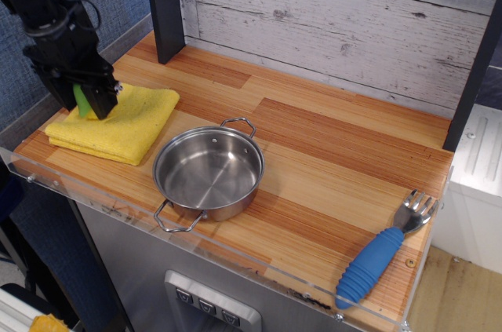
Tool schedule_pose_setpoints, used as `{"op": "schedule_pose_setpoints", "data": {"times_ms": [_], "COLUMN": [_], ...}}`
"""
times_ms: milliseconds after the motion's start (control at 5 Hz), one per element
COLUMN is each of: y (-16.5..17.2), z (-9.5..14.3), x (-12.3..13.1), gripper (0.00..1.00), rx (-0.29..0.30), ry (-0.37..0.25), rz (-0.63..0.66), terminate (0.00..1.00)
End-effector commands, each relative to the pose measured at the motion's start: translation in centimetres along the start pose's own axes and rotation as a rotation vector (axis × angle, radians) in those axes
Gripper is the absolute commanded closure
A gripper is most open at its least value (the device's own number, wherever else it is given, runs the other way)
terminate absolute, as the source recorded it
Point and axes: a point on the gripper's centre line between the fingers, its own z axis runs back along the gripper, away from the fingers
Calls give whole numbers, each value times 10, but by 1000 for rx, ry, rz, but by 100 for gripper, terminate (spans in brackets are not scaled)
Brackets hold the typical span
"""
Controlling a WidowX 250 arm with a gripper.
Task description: Put the green and yellow bottle on top of the yellow towel.
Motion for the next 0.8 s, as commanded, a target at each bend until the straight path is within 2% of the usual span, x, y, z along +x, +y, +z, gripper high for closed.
{"op": "schedule_pose_setpoints", "data": {"times_ms": [0, 600], "y": [-3, -16], "z": [-2, 6], "x": [-17, -16], "gripper": [0, 0], "rx": [4, -3], "ry": [-2, -7], "rz": [24, 31], "terminate": [0, 0]}}
